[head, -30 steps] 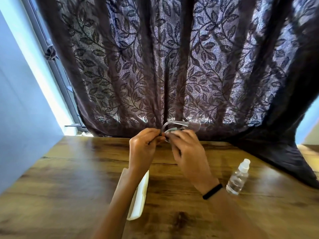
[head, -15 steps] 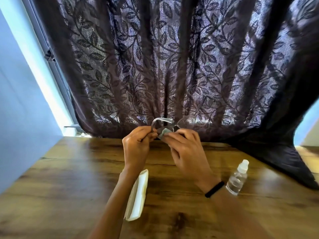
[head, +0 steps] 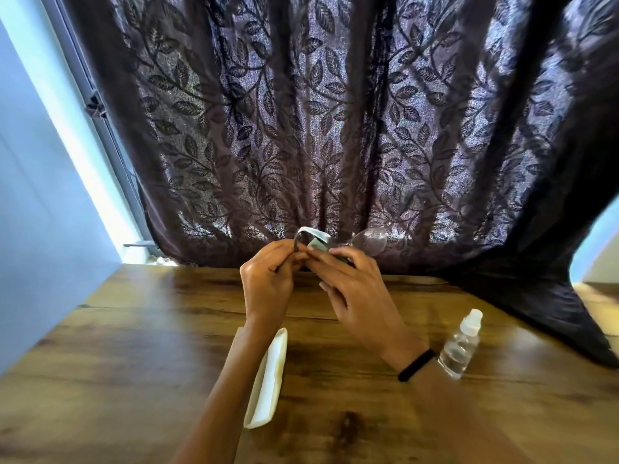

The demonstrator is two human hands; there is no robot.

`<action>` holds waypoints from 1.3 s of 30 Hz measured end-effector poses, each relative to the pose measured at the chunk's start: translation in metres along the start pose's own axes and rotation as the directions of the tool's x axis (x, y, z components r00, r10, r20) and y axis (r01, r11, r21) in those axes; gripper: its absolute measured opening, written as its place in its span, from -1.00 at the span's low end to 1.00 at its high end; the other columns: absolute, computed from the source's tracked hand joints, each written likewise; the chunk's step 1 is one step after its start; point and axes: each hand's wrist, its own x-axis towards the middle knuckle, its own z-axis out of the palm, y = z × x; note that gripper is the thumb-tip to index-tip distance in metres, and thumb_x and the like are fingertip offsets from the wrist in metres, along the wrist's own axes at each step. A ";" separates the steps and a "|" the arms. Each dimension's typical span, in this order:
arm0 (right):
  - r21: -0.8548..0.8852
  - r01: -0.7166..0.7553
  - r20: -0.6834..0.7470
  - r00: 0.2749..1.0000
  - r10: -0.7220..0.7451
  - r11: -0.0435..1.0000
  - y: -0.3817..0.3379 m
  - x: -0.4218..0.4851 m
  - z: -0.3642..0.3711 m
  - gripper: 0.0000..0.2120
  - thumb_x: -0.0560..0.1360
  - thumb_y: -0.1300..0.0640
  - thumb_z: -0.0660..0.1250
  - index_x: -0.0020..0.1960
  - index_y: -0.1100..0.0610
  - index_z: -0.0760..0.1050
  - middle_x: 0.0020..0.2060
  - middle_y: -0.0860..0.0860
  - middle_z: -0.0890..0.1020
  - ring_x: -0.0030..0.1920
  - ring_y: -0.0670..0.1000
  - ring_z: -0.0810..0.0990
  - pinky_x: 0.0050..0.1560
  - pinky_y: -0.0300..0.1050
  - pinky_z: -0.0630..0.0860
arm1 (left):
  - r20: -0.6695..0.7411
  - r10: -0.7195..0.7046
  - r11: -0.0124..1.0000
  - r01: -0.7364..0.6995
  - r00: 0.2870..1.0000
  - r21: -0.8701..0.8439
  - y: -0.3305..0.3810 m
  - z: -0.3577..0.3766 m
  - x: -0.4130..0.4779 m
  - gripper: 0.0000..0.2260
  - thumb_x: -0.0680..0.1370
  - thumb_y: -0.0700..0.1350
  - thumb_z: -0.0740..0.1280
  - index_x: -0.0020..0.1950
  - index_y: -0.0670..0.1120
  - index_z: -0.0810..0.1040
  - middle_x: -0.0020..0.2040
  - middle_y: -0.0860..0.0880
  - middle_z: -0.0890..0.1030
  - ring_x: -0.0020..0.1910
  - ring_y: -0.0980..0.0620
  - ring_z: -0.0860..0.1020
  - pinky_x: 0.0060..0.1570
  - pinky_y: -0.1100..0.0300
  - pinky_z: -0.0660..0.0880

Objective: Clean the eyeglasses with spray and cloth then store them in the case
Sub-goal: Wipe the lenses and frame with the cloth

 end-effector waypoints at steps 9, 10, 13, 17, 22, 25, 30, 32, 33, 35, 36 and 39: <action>-0.338 -0.172 -0.074 0.985 0.156 0.925 0.001 -0.009 -0.001 -0.59 0.46 0.09 0.26 0.30 0.07 0.41 0.27 -0.07 0.50 0.21 0.03 0.30 0.12 -0.01 0.22 | -0.008 -0.009 1.000 0.010 1.000 0.007 0.001 0.001 -0.003 -0.82 0.38 -0.54 0.32 -0.15 -0.33 0.62 -0.20 -0.16 0.64 -0.17 0.38 0.54 -0.13 0.53 0.46; -0.339 -0.175 -0.088 0.984 0.154 0.924 0.001 -0.009 -0.002 -0.61 0.46 0.08 0.23 0.29 0.07 0.43 0.26 -0.07 0.51 0.20 0.02 0.31 0.12 -0.01 0.22 | -0.018 -0.008 1.000 0.009 1.000 0.010 0.002 0.001 -0.004 -0.81 0.38 -0.54 0.32 -0.15 -0.33 0.63 -0.19 -0.14 0.64 -0.17 0.39 0.54 -0.13 0.53 0.45; -0.266 -0.138 -0.140 0.985 0.103 0.954 0.000 -0.009 -0.003 -0.63 0.47 0.10 0.20 0.26 0.08 0.47 0.23 -0.08 0.54 0.19 0.00 0.33 0.16 -0.04 0.20 | -0.066 -0.014 1.000 0.015 0.998 0.002 0.007 0.003 -0.006 -0.81 0.37 -0.54 0.32 -0.13 -0.33 0.63 -0.18 -0.09 0.62 -0.16 0.43 0.53 -0.13 0.55 0.44; -0.099 -0.035 -0.158 0.987 0.019 0.995 -0.006 -0.008 -0.002 -0.67 0.48 0.15 0.26 0.24 0.05 0.49 0.25 -0.09 0.53 0.26 -0.03 0.33 0.31 0.08 0.16 | -0.079 -0.028 1.000 0.028 0.996 0.005 0.012 0.008 -0.004 -0.83 0.37 -0.49 0.36 -0.15 -0.28 0.64 -0.18 -0.03 0.63 -0.18 0.40 0.53 -0.12 0.54 0.44; -0.261 -0.098 -0.060 0.995 0.085 0.960 -0.007 -0.008 -0.001 -0.63 0.53 -0.01 0.17 0.32 0.00 0.40 0.32 -0.13 0.46 0.38 -0.01 0.24 0.40 0.31 -0.07 | -0.040 -0.011 1.000 0.011 0.999 -0.005 0.011 0.007 -0.002 -0.86 0.41 -0.46 0.34 -0.11 -0.31 0.64 -0.15 -0.16 0.67 -0.19 0.11 0.62 -0.13 0.32 0.57; -0.331 -0.180 -0.120 0.982 0.148 0.926 -0.005 -0.008 -0.001 -0.60 0.53 -0.09 0.16 0.31 0.03 0.42 0.26 -0.11 0.52 0.35 0.00 0.29 0.40 0.33 -0.07 | -0.060 -0.004 1.000 0.003 0.998 -0.019 0.013 0.006 -0.003 -0.85 0.40 -0.49 0.34 -0.09 -0.34 0.63 -0.16 -0.20 0.67 -0.19 0.11 0.61 -0.13 0.39 0.55; -0.265 -0.165 -0.234 0.967 0.103 0.950 -0.004 -0.007 0.003 -0.72 0.52 0.00 0.25 0.19 0.05 0.52 0.13 -0.11 0.61 0.28 -0.03 0.36 0.39 0.28 0.05 | -0.095 -0.008 0.999 0.005 0.995 -0.037 0.016 0.008 -0.007 -0.82 0.37 -0.53 0.33 -0.09 -0.37 0.62 -0.14 -0.15 0.64 -0.13 0.19 0.57 -0.12 0.51 0.48; -0.135 -0.126 -0.259 0.962 0.088 0.983 -0.001 -0.006 0.005 -0.76 0.50 0.07 0.28 0.15 0.04 0.56 0.11 -0.11 0.63 0.25 -0.07 0.38 0.38 0.20 0.11 | -0.080 -0.014 0.999 0.010 0.997 -0.046 0.013 0.009 -0.008 -0.82 0.37 -0.52 0.33 -0.08 -0.36 0.62 -0.15 -0.16 0.64 -0.17 0.14 0.60 -0.13 0.44 0.53; -0.075 -0.104 -0.255 0.964 0.081 0.992 0.001 -0.005 0.005 -0.76 0.49 0.10 0.29 0.14 0.03 0.56 0.10 -0.11 0.63 0.24 -0.07 0.40 0.36 0.15 0.15 | -0.072 -0.018 0.999 0.015 0.997 -0.042 0.011 0.008 -0.008 -0.83 0.38 -0.50 0.34 -0.08 -0.35 0.62 -0.14 -0.19 0.66 -0.19 0.10 0.62 -0.14 0.37 0.57; -0.005 -0.045 -0.230 0.972 0.043 0.999 0.003 -0.003 0.006 -0.74 0.47 0.15 0.28 0.13 0.03 0.57 0.08 -0.10 0.64 0.17 -0.09 0.44 0.30 0.07 0.25 | -0.069 -0.036 0.999 0.034 0.997 -0.032 0.008 0.008 -0.008 -0.84 0.40 -0.47 0.33 -0.08 -0.34 0.63 -0.14 -0.22 0.67 -0.21 0.06 0.63 -0.14 0.31 0.59; 0.023 -0.016 -0.221 0.975 0.021 1.000 0.003 -0.002 0.005 -0.74 0.46 0.17 0.27 0.12 0.05 0.58 0.06 -0.09 0.65 0.12 -0.08 0.46 0.25 0.03 0.30 | -0.075 -0.049 0.998 0.047 0.996 -0.028 0.007 0.008 -0.008 -0.84 0.40 -0.48 0.33 -0.08 -0.35 0.63 -0.15 -0.22 0.67 -0.20 0.09 0.62 -0.14 0.36 0.57; 0.086 0.024 -0.207 0.978 -0.006 0.996 0.001 -0.004 0.000 -0.74 0.42 0.28 0.34 0.10 0.12 0.59 0.02 -0.02 0.66 0.03 -0.04 0.48 0.07 -0.14 0.46 | -0.094 -0.069 0.998 0.068 0.993 -0.013 0.008 0.007 -0.007 -0.84 0.39 -0.51 0.33 -0.09 -0.37 0.62 -0.17 -0.23 0.66 -0.16 0.19 0.57 -0.13 0.51 0.47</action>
